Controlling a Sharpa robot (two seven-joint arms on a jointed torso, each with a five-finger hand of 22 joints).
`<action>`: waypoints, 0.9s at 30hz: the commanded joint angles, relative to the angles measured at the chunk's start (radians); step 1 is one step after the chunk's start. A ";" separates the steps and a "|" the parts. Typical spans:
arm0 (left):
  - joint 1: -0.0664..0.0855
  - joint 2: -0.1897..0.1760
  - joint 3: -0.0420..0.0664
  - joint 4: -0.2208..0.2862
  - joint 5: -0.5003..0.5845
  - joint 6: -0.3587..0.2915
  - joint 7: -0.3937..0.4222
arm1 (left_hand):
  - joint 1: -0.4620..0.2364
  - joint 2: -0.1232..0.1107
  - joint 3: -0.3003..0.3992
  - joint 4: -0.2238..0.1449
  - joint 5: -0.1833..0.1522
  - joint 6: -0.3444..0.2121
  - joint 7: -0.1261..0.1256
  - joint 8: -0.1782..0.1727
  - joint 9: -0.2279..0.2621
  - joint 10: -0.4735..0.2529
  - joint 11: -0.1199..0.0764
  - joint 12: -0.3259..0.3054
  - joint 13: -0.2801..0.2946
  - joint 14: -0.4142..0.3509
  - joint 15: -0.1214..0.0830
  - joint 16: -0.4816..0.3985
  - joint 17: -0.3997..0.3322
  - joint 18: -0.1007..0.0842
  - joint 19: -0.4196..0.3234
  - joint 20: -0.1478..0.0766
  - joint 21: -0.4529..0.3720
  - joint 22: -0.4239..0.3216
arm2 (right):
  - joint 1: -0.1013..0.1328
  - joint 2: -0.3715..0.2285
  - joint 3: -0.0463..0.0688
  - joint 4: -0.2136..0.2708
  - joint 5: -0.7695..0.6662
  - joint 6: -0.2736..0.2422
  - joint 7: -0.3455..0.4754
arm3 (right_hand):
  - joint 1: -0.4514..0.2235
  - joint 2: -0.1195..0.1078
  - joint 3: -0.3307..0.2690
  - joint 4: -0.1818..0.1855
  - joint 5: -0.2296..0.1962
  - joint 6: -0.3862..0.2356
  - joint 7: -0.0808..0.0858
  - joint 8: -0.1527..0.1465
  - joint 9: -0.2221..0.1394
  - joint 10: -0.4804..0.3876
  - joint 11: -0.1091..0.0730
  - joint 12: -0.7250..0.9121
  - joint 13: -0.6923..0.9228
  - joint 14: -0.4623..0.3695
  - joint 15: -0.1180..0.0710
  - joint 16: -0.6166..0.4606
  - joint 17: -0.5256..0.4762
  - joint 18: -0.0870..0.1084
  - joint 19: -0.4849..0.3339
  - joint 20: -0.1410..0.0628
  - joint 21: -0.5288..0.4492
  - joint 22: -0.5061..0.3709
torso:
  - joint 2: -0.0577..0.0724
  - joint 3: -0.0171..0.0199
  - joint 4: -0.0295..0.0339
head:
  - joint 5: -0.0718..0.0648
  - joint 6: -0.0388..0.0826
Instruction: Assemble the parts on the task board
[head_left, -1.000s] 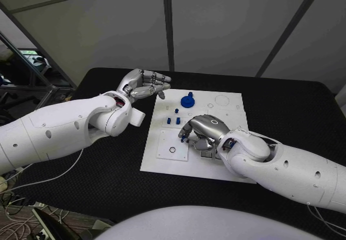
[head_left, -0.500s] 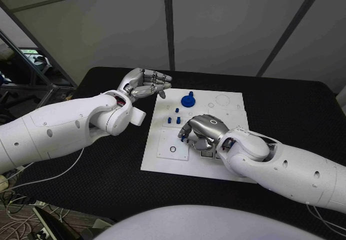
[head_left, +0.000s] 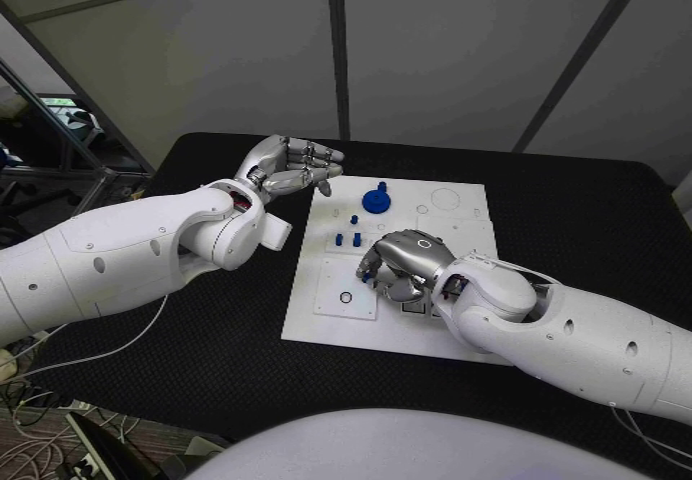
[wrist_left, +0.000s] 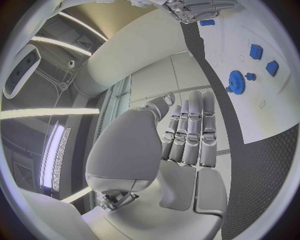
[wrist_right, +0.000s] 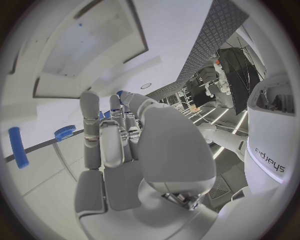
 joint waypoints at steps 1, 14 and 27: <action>0.001 0.001 0.001 0.000 0.002 0.011 0.003 | -0.004 0.009 0.000 -0.003 -0.003 0.001 0.005 0.001 -0.001 -0.007 0.002 0.004 -0.002 -0.005 0.003 -0.006 -0.001 -0.019 -0.003 0.005 -0.006 -0.001 | -0.001 -0.001 -0.003 -0.001 -0.020 0.040 -0.007 | -0.019 -0.004 -0.007 -0.001 0.004 -0.015 0.006 -0.013 -0.001 -0.018 0.004 -0.013 -0.003 0.051 0.007 0.000 0.002 -0.006 -0.021 0.002 -0.019 -0.024 | 0.000 0.0004 -0.0010 | -0.001 0.000; 0.001 0.002 0.001 0.000 0.002 0.020 -0.005 | -0.006 0.010 -0.002 -0.003 -0.003 -0.002 0.006 0.001 -0.001 -0.016 0.005 0.004 -0.003 -0.007 0.005 -0.009 -0.004 -0.020 -0.005 0.007 -0.009 -0.002 | -0.001 -0.009 -0.003 0.008 -0.021 -0.035 0.000 | -0.061 -0.039 -0.073 0.004 0.022 -0.134 0.022 -0.059 -0.007 -0.219 0.046 -0.057 -0.016 0.011 0.045 -0.039 -0.058 0.013 -0.109 0.039 -0.104 -0.141 | -0.001 0.0013 -0.0005 | -0.003 0.004; 0.001 0.001 0.001 -0.006 0.002 0.028 -0.009 | -0.008 0.011 -0.004 -0.002 -0.003 -0.003 0.007 0.001 -0.001 -0.018 0.005 0.005 -0.004 -0.008 0.006 -0.009 -0.005 -0.020 -0.005 0.008 -0.011 -0.003 | 0.001 -0.088 0.000 0.114 -0.016 -0.161 -0.001 | -0.055 -0.026 -0.084 0.002 0.044 -0.120 0.030 -0.050 -0.003 -0.231 0.049 -0.024 -0.012 0.009 0.047 -0.032 -0.059 0.014 -0.109 0.043 -0.101 -0.140 | 0.000 0.0004 -0.0014 | -0.009 0.013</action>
